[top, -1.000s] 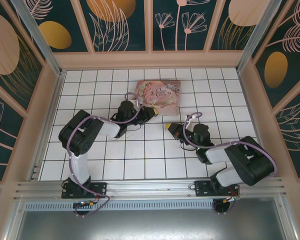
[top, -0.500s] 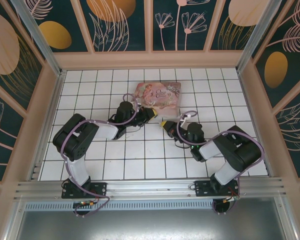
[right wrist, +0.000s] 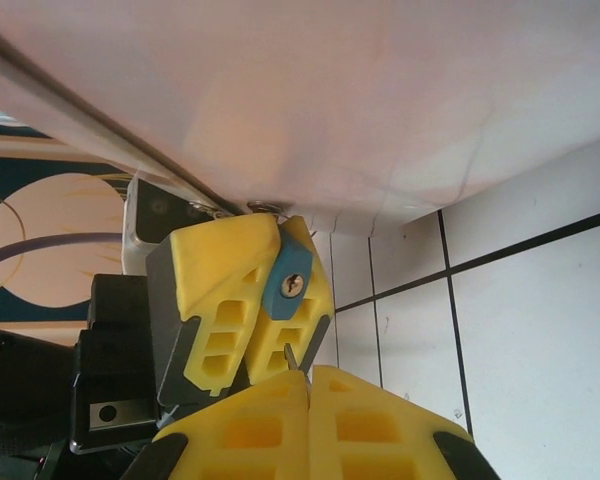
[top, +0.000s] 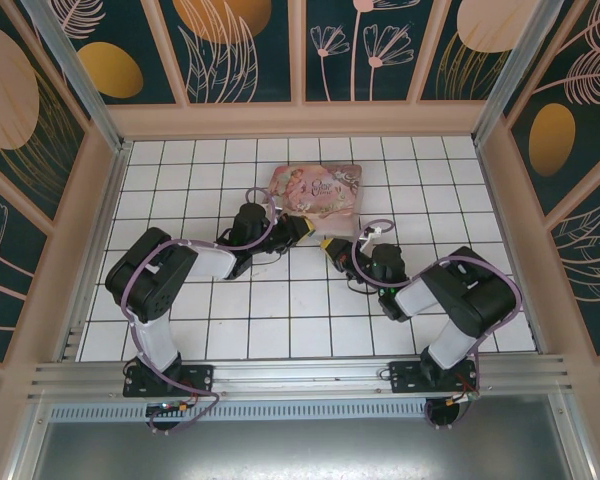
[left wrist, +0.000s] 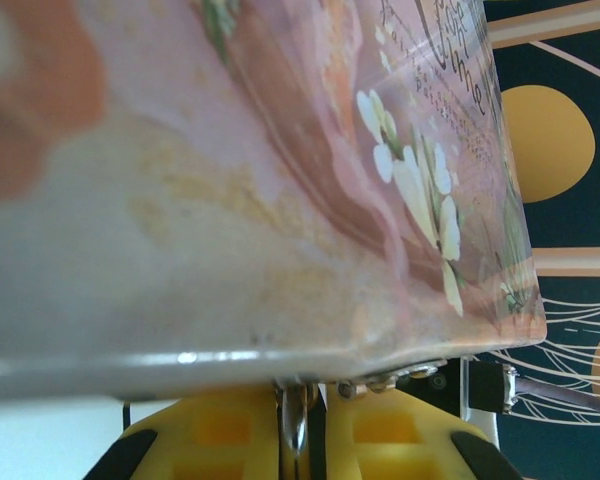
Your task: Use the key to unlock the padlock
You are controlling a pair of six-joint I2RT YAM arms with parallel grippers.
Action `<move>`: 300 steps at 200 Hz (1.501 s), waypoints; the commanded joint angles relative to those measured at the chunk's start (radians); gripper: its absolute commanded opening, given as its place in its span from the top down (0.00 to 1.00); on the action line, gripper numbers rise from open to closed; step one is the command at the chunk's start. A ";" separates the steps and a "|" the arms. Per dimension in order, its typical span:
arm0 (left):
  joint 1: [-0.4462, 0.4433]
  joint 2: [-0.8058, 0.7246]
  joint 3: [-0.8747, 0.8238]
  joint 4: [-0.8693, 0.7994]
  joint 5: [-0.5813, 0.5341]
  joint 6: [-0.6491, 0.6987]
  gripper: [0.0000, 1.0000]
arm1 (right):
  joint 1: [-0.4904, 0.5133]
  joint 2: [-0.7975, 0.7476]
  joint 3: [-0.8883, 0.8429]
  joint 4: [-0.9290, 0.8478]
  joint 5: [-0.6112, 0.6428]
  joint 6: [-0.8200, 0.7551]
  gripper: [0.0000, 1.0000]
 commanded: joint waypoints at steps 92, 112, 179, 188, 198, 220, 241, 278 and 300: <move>-0.008 -0.048 0.002 0.044 0.010 -0.018 1.00 | 0.000 0.052 0.052 0.044 0.026 0.028 1.00; -0.008 -0.047 0.002 0.044 0.010 -0.017 1.00 | 0.001 0.057 0.055 0.047 0.026 0.031 1.00; -0.010 -0.044 0.000 0.046 0.011 -0.017 1.00 | -0.002 0.064 0.065 0.050 0.026 0.037 1.00; -0.010 -0.043 -0.001 0.047 0.012 -0.017 1.00 | -0.002 0.064 0.066 0.049 0.027 0.036 1.00; -0.010 -0.043 -0.002 0.047 0.012 -0.017 1.00 | -0.005 0.063 0.068 0.048 0.027 0.036 1.00; -0.011 -0.041 -0.002 0.050 0.012 -0.017 1.00 | -0.006 0.064 0.075 0.043 0.024 0.035 1.00; -0.013 -0.041 -0.002 0.052 0.011 -0.018 1.00 | -0.007 0.064 0.081 0.035 0.022 0.032 1.00; -0.016 -0.042 -0.002 0.056 0.012 -0.021 1.00 | -0.007 0.067 0.089 0.033 0.025 0.033 1.00; -0.019 -0.043 -0.002 0.059 0.011 -0.025 1.00 | -0.009 0.068 0.089 0.034 0.030 0.033 1.00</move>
